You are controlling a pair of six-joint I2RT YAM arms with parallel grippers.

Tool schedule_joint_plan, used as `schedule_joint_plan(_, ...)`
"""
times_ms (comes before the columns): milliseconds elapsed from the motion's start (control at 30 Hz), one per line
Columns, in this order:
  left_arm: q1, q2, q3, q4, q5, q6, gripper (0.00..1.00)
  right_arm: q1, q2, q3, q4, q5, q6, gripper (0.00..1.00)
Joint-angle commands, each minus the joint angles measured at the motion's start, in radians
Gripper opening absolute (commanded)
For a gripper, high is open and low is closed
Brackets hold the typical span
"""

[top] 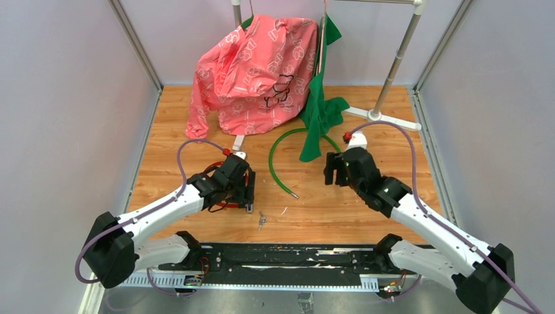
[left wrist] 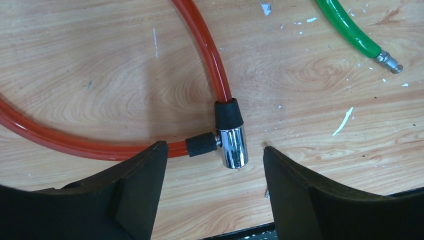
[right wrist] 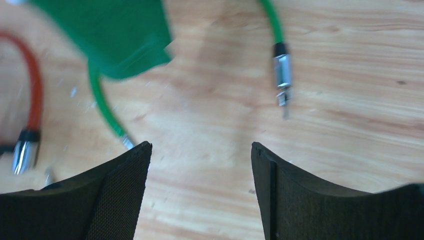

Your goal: Unlock with the key

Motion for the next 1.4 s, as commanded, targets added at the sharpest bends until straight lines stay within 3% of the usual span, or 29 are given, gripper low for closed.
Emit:
schedule_joint_plan(0,0.028,0.000,-0.026,0.015,0.039,-0.033,0.72,0.166,-0.049,-0.042,-0.107,-0.024,0.044,0.75)
schedule_joint_plan(267,0.041,0.062,-0.016,0.015,0.051,-0.103,0.68,0.404,-0.053,-0.043,-0.122,-0.036,0.103,0.74)
schedule_joint_plan(433,0.043,0.069,-0.022,0.056,0.073,-0.159,0.66,0.584,0.074,-0.005,-0.092,-0.004,0.104,0.73)
schedule_joint_plan(600,0.057,-0.016,-0.010,0.000,0.006,-0.167,0.66,0.688,0.234,0.035,0.043,0.010,0.091,0.72)
schedule_joint_plan(1100,0.096,-0.328,0.057,-0.246,-0.135,-0.089,0.69,0.698,0.612,0.239,0.122,-0.010,0.187,0.58)
schedule_joint_plan(1367,0.096,-0.337,0.053,-0.252,-0.131,-0.104,0.70,0.668,0.702,0.271,0.132,-0.089,0.223,0.55)
